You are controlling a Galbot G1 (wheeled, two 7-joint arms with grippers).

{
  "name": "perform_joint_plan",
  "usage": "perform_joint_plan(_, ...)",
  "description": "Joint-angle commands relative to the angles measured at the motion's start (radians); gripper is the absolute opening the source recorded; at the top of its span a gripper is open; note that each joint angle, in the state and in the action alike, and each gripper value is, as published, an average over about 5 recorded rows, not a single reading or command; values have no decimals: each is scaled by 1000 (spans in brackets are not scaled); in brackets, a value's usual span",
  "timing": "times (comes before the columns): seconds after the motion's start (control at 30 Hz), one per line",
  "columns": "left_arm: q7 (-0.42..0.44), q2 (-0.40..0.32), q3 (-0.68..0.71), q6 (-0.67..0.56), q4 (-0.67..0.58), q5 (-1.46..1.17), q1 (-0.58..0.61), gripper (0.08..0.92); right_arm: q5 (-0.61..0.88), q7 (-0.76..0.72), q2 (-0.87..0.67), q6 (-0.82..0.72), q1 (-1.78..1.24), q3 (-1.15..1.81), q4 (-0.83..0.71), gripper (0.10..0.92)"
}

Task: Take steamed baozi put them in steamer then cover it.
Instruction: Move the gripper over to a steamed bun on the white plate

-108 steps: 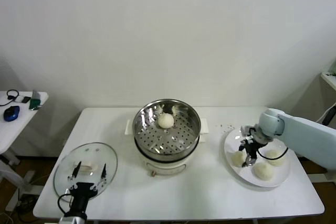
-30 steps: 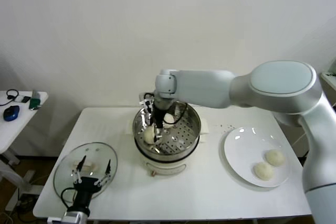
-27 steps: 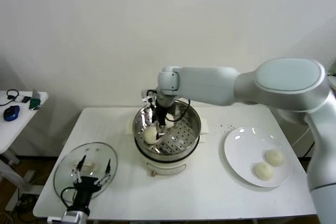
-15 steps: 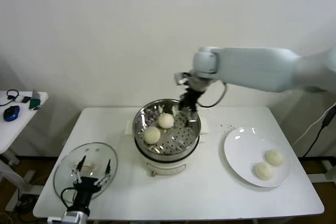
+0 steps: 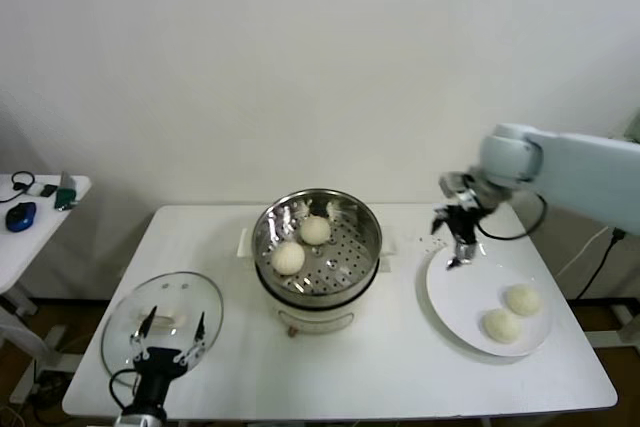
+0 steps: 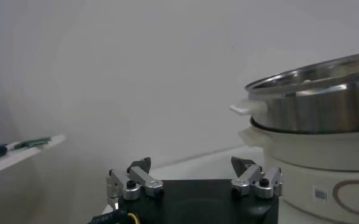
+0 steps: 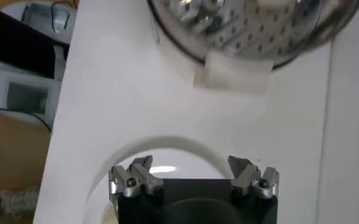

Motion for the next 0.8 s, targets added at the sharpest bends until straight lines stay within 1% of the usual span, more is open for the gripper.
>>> perform_joint_plan(0.03,0,-16,-6,-1,-1,4,25,823,-242,-9,-191,16,-278,153,10,823)
perform_joint_plan(0.27,-5,-41,-6,9,9,10,13,823,-300,-18,-196,30,-425,257,-28,823)
perform_joint_plan(0.47,-8,-46,-4,14,26,16,3,823,-364,-37,-182,58,-503,316,-83,823)
perform_joint_plan(0.8,-11,-43,-4,27,52,22,-17,823,-381,-34,-117,74,-557,383,-170,823)
